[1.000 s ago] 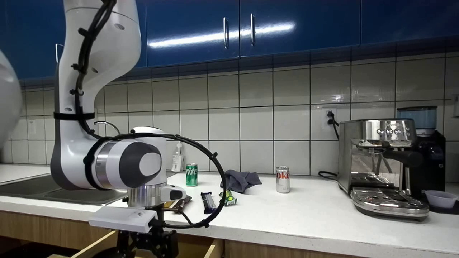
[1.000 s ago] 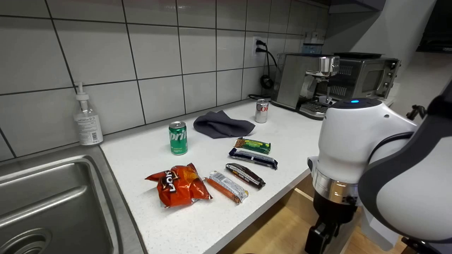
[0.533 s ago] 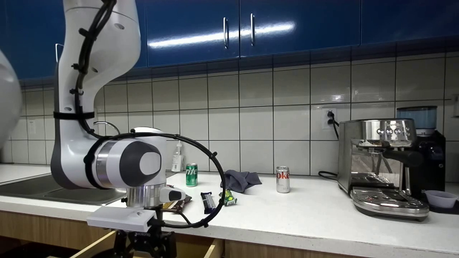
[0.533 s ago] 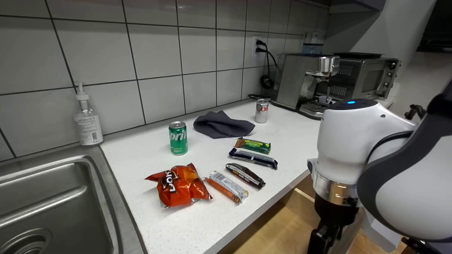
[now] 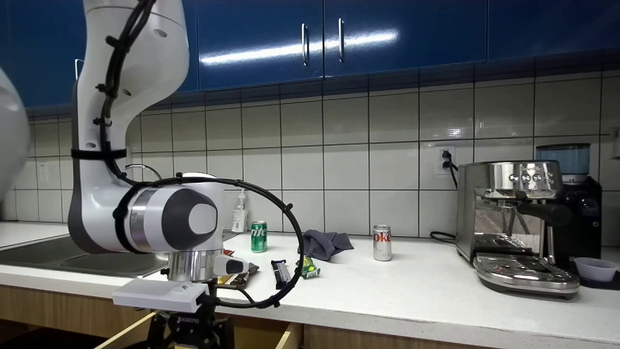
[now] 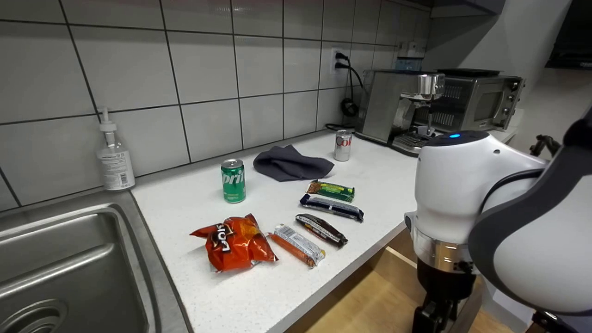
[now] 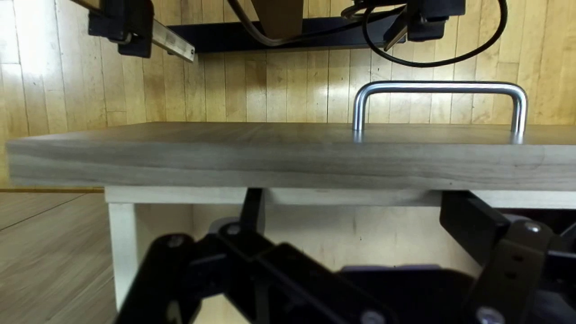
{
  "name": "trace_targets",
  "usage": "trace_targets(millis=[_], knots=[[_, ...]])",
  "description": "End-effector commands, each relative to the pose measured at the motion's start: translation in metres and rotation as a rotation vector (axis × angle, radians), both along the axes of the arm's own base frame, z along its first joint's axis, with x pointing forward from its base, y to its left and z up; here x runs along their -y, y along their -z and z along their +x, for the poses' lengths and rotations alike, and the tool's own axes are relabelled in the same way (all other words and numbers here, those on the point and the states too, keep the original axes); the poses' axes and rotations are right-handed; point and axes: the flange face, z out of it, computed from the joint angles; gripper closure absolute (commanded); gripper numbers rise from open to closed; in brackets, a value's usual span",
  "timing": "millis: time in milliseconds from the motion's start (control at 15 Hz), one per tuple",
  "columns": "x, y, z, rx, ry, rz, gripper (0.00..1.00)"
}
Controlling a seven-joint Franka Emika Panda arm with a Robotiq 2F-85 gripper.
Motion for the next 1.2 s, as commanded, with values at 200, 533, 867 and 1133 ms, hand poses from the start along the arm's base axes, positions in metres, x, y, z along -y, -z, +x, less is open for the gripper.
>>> trace_targets(millis=[200, 533, 867, 1133], knots=[[0.003, -0.002, -0.015, -0.085, -0.007, -0.016, 0.0], [0.006, -0.004, -0.018, -0.113, -0.017, -0.02, 0.0], [0.01, -0.007, -0.02, -0.136, -0.034, -0.027, 0.0], [0.019, -0.018, -0.014, -0.119, -0.007, -0.018, 0.0]])
